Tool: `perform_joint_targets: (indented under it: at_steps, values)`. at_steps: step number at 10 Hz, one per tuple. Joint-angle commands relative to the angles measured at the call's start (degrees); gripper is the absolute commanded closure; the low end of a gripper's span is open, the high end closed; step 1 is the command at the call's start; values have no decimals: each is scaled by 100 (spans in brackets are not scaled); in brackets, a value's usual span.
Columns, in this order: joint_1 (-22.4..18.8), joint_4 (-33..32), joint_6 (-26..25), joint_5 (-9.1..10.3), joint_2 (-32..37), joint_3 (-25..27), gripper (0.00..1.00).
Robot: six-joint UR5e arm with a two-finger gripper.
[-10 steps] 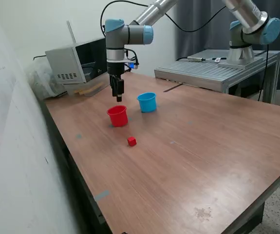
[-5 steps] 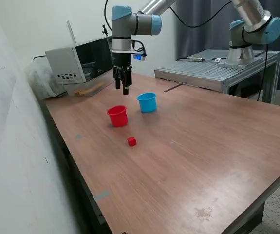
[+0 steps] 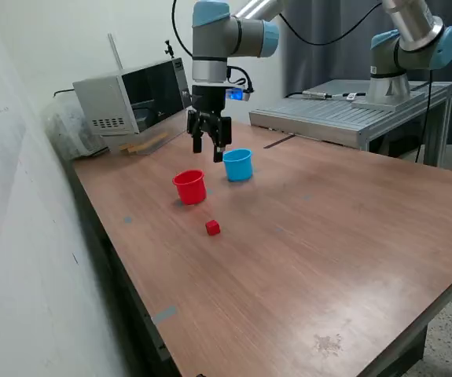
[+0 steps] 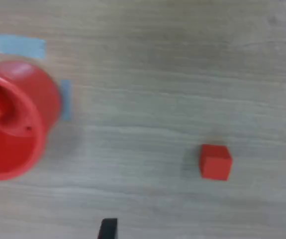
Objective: Place red objects in the red bin, and blue objects in the blue bin.
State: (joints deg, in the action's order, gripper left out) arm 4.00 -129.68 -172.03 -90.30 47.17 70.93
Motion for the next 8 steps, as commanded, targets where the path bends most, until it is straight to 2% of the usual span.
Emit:
perform_joint_targets:
  at_steps: [1,5,8]
  values:
    - [-197,-5,-14,-5,-540,-342,0]
    - [-206,-128,-506,-23,-1244,-834,0]
    - [-206,-163,-752,-23,-1473,-1107,0]
